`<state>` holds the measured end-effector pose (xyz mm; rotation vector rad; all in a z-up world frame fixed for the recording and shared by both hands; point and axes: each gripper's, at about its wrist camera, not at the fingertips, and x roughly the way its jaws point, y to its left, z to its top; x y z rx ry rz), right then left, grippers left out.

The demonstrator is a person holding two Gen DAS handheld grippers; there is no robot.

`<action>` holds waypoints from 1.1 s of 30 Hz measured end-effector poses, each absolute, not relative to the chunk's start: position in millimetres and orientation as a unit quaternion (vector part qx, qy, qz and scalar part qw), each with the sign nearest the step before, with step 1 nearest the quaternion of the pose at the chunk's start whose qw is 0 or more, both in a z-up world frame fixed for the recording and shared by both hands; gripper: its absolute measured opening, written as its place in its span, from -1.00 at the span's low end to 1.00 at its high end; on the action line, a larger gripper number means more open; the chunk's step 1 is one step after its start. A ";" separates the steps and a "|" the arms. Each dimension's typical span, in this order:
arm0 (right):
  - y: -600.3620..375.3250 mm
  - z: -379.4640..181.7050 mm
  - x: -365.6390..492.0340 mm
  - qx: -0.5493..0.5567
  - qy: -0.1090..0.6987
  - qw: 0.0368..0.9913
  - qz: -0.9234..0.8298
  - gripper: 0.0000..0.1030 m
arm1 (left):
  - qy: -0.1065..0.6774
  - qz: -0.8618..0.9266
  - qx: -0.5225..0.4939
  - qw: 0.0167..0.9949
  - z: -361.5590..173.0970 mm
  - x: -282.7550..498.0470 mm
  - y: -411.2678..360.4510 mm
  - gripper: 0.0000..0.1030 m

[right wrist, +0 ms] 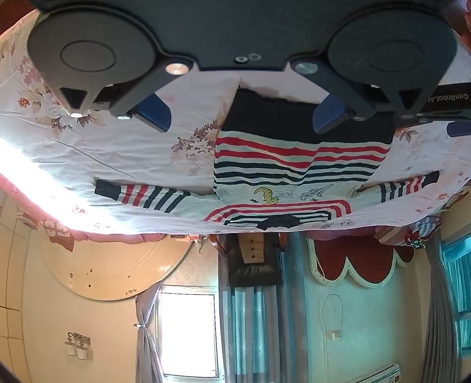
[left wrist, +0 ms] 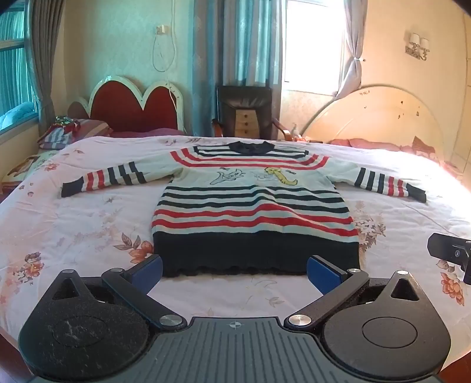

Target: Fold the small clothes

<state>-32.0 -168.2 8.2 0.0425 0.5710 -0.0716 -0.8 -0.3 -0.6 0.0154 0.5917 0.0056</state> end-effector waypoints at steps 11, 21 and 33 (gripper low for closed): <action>-166.8 7.8 -28.6 0.017 0.281 0.959 -0.035 0.98 | 0.297 0.001 -0.001 0.955 -0.8 0.5 2.1 1.00; -163.1 10.1 -25.7 0.015 0.279 0.959 -0.036 0.98 | 0.296 0.002 0.002 0.955 0.7 1.7 1.6 1.00; -159.5 11.6 -25.3 0.009 0.280 0.959 -0.031 0.98 | 0.296 0.004 -0.001 0.955 2.5 2.6 5.9 1.00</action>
